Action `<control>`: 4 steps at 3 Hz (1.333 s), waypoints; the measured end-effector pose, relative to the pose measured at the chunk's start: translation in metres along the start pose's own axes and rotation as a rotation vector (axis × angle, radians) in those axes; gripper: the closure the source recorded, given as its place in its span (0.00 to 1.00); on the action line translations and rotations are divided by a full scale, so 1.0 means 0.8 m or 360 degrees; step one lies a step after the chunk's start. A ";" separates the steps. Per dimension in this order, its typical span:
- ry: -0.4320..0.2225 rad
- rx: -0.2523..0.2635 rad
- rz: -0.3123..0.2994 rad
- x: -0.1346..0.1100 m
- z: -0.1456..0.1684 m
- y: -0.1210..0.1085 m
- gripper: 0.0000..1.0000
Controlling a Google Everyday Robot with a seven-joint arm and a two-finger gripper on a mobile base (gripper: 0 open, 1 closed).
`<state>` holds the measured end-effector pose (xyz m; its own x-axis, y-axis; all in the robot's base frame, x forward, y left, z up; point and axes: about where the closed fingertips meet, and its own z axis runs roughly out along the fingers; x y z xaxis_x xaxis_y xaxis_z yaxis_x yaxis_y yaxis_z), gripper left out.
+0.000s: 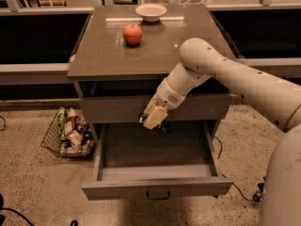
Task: Place rxbar chocolate into middle drawer
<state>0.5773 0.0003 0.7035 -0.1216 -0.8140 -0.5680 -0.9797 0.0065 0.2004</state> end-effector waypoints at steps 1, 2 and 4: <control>0.0052 0.0024 0.0008 0.012 0.035 0.001 1.00; 0.0072 0.0068 0.0044 0.040 0.093 0.002 1.00; 0.0037 0.0085 0.0113 0.077 0.151 0.001 1.00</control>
Offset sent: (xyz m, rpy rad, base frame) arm -0.0268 0.0255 -0.1381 -0.0692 -0.0467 -0.0964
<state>0.5495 0.0202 0.5721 -0.1882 -0.8236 -0.5351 -0.9759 0.0953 0.1965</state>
